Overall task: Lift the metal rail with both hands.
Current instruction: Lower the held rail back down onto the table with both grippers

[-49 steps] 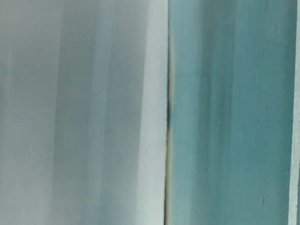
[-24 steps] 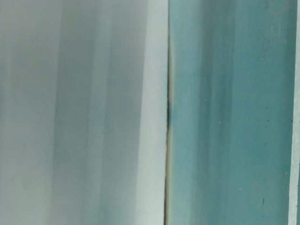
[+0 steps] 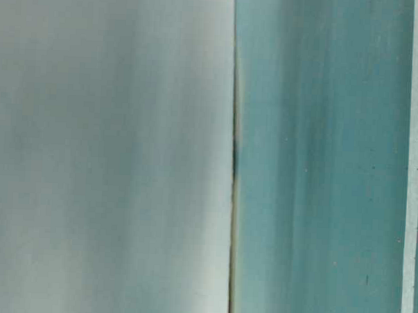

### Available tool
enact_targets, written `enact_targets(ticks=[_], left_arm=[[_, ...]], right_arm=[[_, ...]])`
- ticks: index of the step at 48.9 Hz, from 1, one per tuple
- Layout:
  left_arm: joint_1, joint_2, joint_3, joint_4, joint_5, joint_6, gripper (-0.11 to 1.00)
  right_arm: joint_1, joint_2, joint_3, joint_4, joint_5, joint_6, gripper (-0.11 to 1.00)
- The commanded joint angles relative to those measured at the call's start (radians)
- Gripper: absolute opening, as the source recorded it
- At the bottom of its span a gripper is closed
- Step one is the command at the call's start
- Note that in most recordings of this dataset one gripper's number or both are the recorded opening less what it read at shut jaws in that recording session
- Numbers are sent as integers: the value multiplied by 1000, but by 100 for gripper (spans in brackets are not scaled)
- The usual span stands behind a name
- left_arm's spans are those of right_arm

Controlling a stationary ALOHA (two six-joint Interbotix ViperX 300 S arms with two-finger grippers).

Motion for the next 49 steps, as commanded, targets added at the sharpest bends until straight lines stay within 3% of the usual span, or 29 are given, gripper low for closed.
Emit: enact_targets(ticks=[1, 16, 28, 49], left_arm=[[0, -12, 17, 5, -40, -2, 36], [17, -31, 239, 5, -230, -2, 36], [35, -35, 357, 5, -331, 0, 36], [43, -21, 557, 5, -520, 0, 36]], right_arm=[[-5, -5, 40, -3, -75, 3, 39], [-20, -46, 242, -3, -267, -6, 39], [-23, -46, 370, -5, -388, -12, 39], [-23, -9, 537, -5, -589, -83, 39]])
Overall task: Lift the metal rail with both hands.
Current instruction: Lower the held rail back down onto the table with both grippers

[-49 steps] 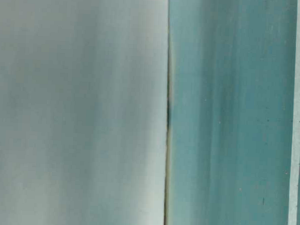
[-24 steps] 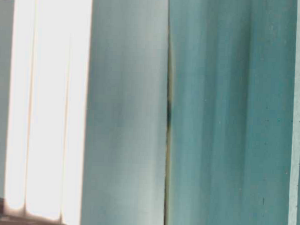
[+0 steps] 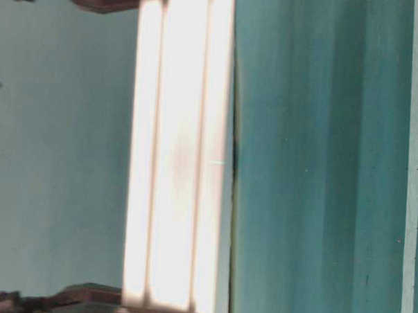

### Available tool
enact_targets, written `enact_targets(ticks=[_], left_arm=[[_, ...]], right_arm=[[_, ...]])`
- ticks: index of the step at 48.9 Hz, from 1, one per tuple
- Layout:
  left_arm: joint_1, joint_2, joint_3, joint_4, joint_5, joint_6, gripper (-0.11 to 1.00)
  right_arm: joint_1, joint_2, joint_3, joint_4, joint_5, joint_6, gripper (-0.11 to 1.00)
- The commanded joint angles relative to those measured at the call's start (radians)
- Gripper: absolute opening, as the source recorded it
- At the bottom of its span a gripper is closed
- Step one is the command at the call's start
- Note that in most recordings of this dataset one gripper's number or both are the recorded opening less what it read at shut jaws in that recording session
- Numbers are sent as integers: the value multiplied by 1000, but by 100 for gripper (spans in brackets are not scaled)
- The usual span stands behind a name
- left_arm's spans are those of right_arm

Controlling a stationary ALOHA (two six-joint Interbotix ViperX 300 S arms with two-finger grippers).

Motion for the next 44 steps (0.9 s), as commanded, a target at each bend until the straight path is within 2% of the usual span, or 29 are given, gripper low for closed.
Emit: enact_targets(ticks=[1, 15, 44], left_arm=[[8, -18, 17, 5, -38, 0, 36], [8, 5, 103, 5, -169, -6, 36], [2, 126, 178, 5, -367, -12, 36]], right_arm=[[3, 9, 14, 5, -31, -11, 39], [3, 32, 64, 3, -123, -46, 39], [12, 127, 126, 5, -275, -43, 39]])
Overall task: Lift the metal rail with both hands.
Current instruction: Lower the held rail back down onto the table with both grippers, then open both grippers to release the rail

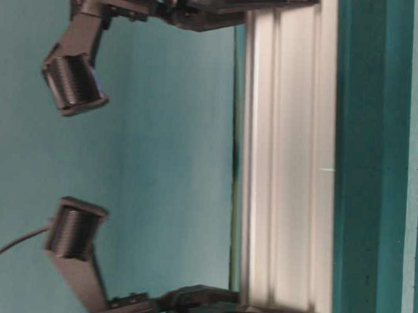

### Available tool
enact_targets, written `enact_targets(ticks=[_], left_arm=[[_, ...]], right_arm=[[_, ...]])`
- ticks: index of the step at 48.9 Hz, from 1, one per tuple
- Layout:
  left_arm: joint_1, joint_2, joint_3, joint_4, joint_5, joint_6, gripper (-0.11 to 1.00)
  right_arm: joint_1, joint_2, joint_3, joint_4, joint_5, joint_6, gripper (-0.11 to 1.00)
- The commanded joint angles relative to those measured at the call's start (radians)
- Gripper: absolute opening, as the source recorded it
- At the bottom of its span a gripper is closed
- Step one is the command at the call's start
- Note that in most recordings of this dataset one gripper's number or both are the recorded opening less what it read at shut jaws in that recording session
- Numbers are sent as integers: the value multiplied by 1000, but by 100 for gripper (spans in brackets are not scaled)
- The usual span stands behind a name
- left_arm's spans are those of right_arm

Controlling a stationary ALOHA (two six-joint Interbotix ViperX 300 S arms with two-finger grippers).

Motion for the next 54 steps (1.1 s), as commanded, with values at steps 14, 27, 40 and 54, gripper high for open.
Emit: enact_targets(ticks=[14, 27, 40, 54], left_arm=[[-5, 40, 15, 2, -77, -3, 36], [-3, 51, 37, 2, -92, 0, 36], [-18, 81, 38, 2, -120, -5, 36], [-17, 89, 46, 2, -127, -6, 36]], right_arm=[[28, 11, 43, 11, -71, 3, 39], [31, 25, 72, 12, -123, 5, 39], [34, 54, 75, 15, -135, 2, 39], [37, 64, 87, 17, -161, 2, 39]])
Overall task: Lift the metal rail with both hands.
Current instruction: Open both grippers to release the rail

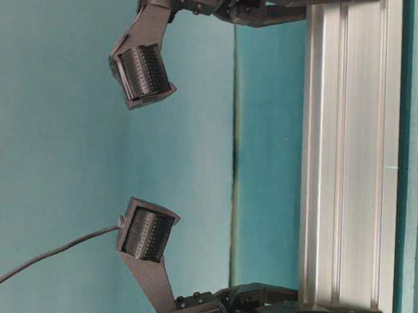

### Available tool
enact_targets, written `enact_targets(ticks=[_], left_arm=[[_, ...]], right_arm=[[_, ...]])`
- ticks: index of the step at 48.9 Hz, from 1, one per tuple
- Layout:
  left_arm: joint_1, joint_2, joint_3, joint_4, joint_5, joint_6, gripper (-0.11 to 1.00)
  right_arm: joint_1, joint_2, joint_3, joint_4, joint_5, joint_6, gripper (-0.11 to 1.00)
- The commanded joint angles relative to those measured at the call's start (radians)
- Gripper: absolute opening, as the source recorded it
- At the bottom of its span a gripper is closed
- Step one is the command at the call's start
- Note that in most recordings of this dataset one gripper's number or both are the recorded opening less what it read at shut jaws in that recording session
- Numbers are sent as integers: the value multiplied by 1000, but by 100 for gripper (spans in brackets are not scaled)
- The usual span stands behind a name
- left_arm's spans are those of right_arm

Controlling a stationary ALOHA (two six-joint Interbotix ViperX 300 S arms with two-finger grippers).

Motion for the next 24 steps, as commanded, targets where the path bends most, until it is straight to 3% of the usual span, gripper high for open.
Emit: enact_targets(ticks=[1, 24], left_arm=[[3, -8, -3, 5, -5, 0, 36], [2, 0, 0, 5, -11, -2, 36]], right_arm=[[6, 3, 3, 3, -8, 0, 39], [8, 26, 31, 8, -61, -3, 39]])
